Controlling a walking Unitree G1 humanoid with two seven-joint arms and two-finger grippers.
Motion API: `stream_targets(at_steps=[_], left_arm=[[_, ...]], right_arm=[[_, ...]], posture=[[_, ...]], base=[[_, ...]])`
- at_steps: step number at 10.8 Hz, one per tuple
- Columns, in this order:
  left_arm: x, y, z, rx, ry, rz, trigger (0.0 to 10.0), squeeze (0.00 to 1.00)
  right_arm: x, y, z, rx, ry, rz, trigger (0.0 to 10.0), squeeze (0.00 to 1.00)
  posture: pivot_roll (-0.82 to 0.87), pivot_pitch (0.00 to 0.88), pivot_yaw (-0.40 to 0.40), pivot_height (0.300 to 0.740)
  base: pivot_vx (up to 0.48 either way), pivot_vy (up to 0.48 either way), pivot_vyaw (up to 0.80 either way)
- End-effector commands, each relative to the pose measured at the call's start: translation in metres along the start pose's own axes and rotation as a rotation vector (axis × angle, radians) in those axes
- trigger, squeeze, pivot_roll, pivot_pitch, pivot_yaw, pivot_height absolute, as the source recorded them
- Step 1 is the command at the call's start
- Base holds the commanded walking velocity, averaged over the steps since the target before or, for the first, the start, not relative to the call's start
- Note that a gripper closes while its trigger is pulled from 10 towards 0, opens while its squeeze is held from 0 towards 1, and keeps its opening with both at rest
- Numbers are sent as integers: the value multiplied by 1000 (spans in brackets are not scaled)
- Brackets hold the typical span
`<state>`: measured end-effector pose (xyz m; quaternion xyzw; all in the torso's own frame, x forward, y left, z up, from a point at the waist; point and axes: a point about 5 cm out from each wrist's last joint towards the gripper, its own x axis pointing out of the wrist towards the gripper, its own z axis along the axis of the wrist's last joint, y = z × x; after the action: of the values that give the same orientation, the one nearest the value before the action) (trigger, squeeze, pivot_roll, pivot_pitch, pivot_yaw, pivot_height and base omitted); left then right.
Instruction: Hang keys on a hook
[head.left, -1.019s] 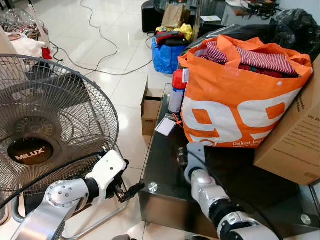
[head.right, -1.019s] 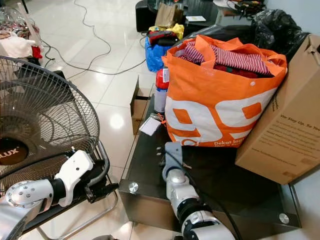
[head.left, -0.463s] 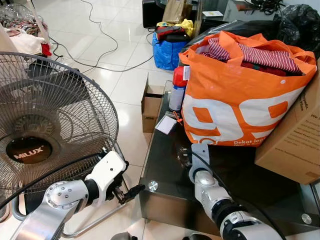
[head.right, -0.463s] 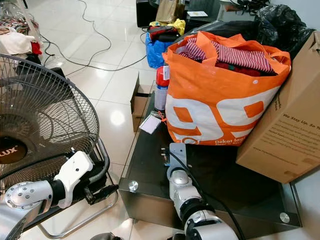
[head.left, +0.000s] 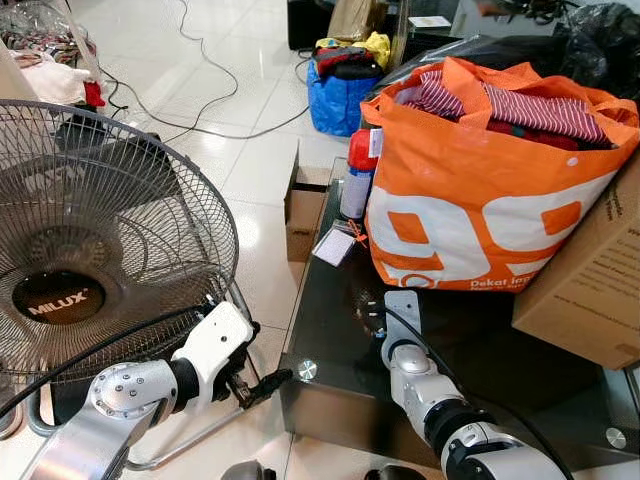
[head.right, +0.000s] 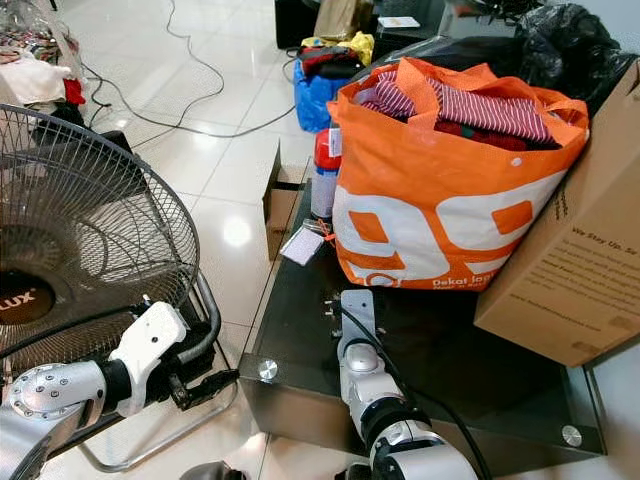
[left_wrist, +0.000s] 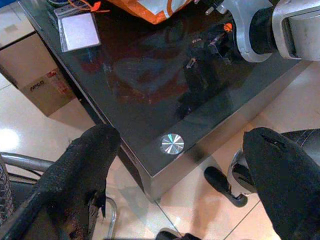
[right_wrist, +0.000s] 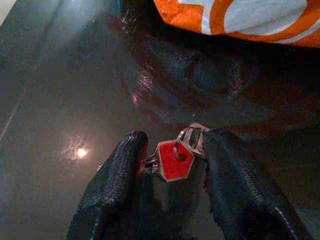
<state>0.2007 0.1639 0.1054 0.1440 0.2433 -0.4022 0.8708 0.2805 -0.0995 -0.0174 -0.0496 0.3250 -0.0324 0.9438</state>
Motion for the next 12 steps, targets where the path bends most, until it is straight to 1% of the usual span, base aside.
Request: stream_targets(at_steps=[1, 2, 4, 5, 6, 8, 12], left_arm=[[-1, 0, 2, 5, 1, 1, 10000, 0], [-2, 0, 2, 5, 3, 1, 10000, 0], [-2, 0, 2, 5, 6, -3, 10000, 0], [-2, 0, 2, 6, 6, -7, 10000, 0], [-2, 0, 2, 7, 7, -8, 10000, 0], [-5, 1, 2, 9, 11, -10, 10000, 0], [-7, 1, 1, 9, 20, -12, 10000, 0]], right_arm=[[0, -1, -4, 14, 27, -5, 4392, 0], [0, -1, -5, 18, 33, -5, 3294, 0], [-1, -1, -10, 35, 52, -11, 1647, 0], [-1, -3, -12, 47, 62, -15, 627, 0], [-1, -4, -13, 55, 68, -19, 353, 0], [-1, -5, -15, 73, 80, -29, 863, 0], [-1, -5, -17, 90, 87, -34, 902, 0]], posture=[[65, 69, -17, 740], [66, 71, -17, 740], [67, 70, -16, 740], [67, 69, -14, 740], [69, 70, -13, 740], [76, 78, -8, 740], [77, 86, -1, 740]], base=[[0, 0, 0], [0, 0, 0], [0, 0, 0], [0, 0, 0], [0, 0, 0], [0, 0, 0], [0, 0, 0]])
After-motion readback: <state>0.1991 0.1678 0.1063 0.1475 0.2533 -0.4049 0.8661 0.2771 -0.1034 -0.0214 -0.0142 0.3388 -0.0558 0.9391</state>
